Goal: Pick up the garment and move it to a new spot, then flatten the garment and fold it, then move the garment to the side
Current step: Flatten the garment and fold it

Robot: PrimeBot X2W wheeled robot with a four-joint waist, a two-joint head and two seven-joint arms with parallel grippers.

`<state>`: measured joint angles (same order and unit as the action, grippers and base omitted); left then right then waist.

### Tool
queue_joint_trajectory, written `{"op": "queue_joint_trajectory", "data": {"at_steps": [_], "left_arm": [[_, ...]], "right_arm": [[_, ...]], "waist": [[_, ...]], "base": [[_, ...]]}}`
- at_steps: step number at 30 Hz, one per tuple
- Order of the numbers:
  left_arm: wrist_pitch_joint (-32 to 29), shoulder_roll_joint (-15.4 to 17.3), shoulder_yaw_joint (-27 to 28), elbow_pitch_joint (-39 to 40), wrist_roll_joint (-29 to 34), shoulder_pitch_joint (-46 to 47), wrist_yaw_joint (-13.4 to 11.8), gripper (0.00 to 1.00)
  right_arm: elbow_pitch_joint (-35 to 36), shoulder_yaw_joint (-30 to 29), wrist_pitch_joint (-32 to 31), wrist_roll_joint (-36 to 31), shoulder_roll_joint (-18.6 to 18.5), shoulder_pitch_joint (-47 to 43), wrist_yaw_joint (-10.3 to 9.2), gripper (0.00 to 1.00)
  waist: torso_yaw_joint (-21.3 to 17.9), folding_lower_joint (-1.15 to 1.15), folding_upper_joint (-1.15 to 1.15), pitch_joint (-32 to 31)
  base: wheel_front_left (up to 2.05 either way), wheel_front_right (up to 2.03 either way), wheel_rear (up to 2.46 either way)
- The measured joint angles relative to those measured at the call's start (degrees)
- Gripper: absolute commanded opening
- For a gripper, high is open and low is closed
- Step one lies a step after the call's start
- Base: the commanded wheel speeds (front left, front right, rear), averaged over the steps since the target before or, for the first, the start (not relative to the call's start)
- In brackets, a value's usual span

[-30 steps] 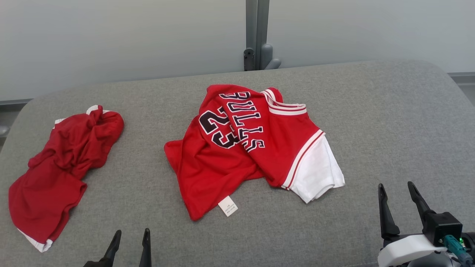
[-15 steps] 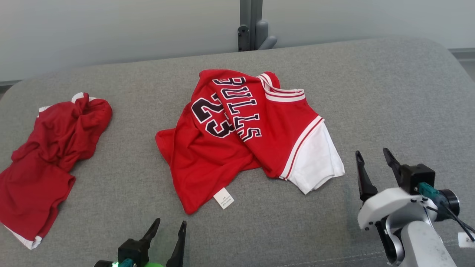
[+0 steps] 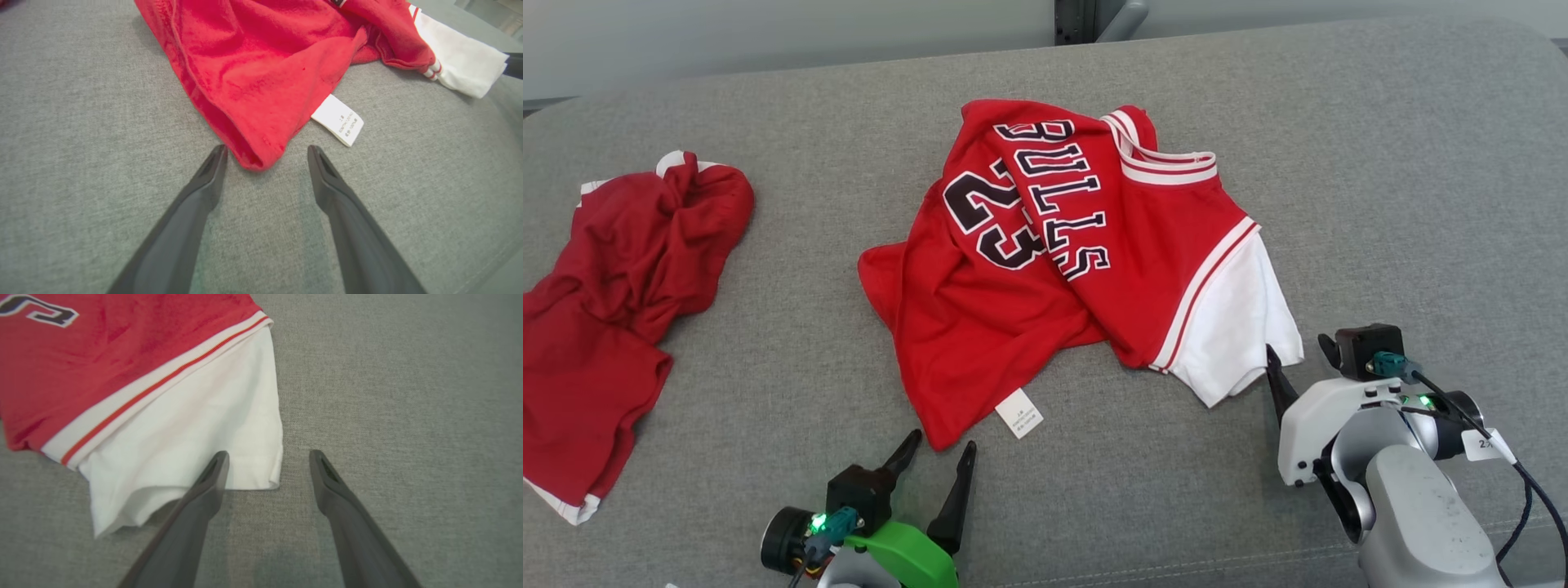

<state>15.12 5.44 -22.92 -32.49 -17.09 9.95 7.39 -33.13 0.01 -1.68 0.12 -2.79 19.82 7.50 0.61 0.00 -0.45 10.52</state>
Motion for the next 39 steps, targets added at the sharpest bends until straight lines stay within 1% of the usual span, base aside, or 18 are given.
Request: {"op": "queue_joint_trajectory", "data": {"at_steps": [10, 19, 20, 21, 22, 23, 24, 29, 32, 35, 37, 39], "left_arm": [[0.00, 0.93, -3.10, -0.97, -0.60, 2.97, 0.00, 1.00], [0.01, 1.03, -4.12, -2.53, -1.37, 4.64, 0.00, 1.00], [0.02, 1.00, -4.17, -2.79, -1.37, 4.87, 0.00, 0.99], [0.03, 0.98, -4.26, -3.04, -1.36, 5.16, 0.00, 0.66], [0.04, 0.96, -4.43, -3.26, -1.36, 5.50, 0.00, 0.36], [0.05, 0.88, -4.57, -3.42, -1.36, 5.90, 0.00, 0.02], [0.05, 0.78, -4.71, -3.69, -1.36, 6.35, 0.00, 0.00], [0.04, 0.67, -5.24, -4.37, -2.55, 7.41, 0.00, 0.00], [0.03, 1.29, -5.66, -4.23, -5.86, 7.38, 0.00, 0.00], [0.02, 3.28, -5.64, -1.92, -10.20, 7.09, 0.01, 0.00], [-0.34, 5.09, -5.65, 0.74, -14.47, 6.12, 0.01, 0.00], [-1.86, 7.58, -5.65, 5.03, -17.96, 5.09, 0.01, 0.00]], "right_arm": [[-5.11, 1.38, 1.56, 0.78, -0.01, 3.33, 0.00, 1.00], [-8.70, 2.91, 3.07, 2.37, -0.03, 5.74, 0.00, 1.00], [-9.07, 3.14, 3.05, 2.52, -0.04, 6.01, 0.00, 0.90], [-9.39, 3.37, 3.03, 2.74, -0.05, 6.38, 0.00, 0.62], [-9.72, 3.72, 2.90, 2.97, -0.10, 6.82, 0.00, 0.38], [-10.09, 4.04, 2.77, 3.54, -0.11, 7.32, 0.00, 0.03], [-10.36, 4.23, 2.76, 4.41, -0.09, 7.75, 0.00, 0.00], [-11.27, 4.79, 3.13, 8.34, 0.05, 9.11, 0.04, 0.00], [-9.79, 4.75, 3.80, 12.43, 0.02, 9.17, 0.04, 0.00], [-4.75, 4.45, 3.38, 19.12, -0.26, 9.01, 0.03, 0.00], [0.65, 4.39, 1.80, 24.21, -1.44, 8.06, 0.03, 0.00], [7.62, 4.04, -0.66, 29.61, -3.39, 5.92, 0.03, 0.00]], "waist": [[-0.35, 0.00, 0.00, 1.04], [-0.70, 0.00, 0.00, 1.96], [-0.69, 0.00, 0.00, 2.08], [-0.70, 0.00, 0.00, 2.24], [-0.73, 0.00, 0.00, 2.43], [-0.76, 0.00, 0.00, 2.62], [-0.79, 0.00, 0.00, 2.78], [-1.23, 0.00, 0.00, 2.98], [-1.62, 0.00, 0.00, 2.57], [-2.05, 0.00, 0.00, 1.77], [-2.34, 0.00, 0.00, 1.05], [-2.66, 0.00, 0.00, 0.26]], "base": [[0.00, 0.00, 0.00], [0.00, 0.00, 0.00], [0.00, 0.00, 0.00], [0.00, 0.00, 0.00], [0.00, 0.00, 0.00], [0.00, 0.00, 0.00], [0.00, 0.00, 0.00], [0.00, 0.00, 0.00], [0.00, 0.00, 0.00], [0.00, 0.00, 0.00], [0.00, 0.00, 0.00], [0.00, 0.00, 0.00]]}}
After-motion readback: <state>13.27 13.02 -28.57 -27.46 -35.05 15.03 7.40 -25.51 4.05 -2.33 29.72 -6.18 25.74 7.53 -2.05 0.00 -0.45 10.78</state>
